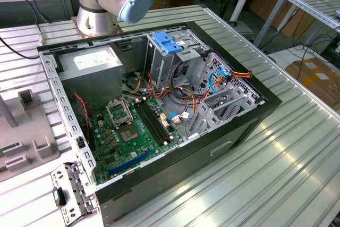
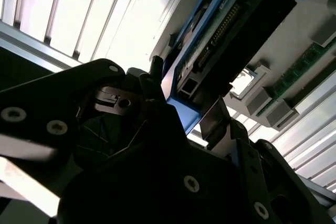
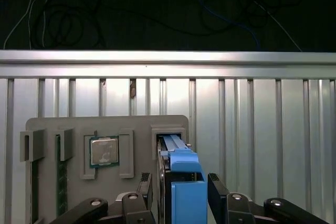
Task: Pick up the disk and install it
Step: 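Pick up the disk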
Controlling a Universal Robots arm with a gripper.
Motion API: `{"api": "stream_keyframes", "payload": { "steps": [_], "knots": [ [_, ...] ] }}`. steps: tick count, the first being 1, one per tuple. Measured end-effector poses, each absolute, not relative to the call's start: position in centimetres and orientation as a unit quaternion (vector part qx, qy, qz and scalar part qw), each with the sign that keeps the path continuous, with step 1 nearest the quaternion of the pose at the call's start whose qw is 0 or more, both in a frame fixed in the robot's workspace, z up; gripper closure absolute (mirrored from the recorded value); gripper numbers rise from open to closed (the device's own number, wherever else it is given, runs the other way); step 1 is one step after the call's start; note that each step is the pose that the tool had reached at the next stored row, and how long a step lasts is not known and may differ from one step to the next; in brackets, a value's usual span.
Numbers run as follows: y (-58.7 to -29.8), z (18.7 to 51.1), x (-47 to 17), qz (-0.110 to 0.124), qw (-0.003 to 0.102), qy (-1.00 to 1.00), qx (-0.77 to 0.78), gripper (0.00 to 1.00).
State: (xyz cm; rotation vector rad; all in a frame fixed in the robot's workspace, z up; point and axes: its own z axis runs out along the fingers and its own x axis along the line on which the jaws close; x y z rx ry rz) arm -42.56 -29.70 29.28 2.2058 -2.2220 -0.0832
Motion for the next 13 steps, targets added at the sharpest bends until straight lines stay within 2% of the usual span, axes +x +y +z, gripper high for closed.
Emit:
{"api": "stream_keyframes", "payload": {
  "steps": [13],
  "knots": [
    [-29.7,28.21,-42.57,-0.027,0.005,-0.709,0.705,0.46]
  ]
}}
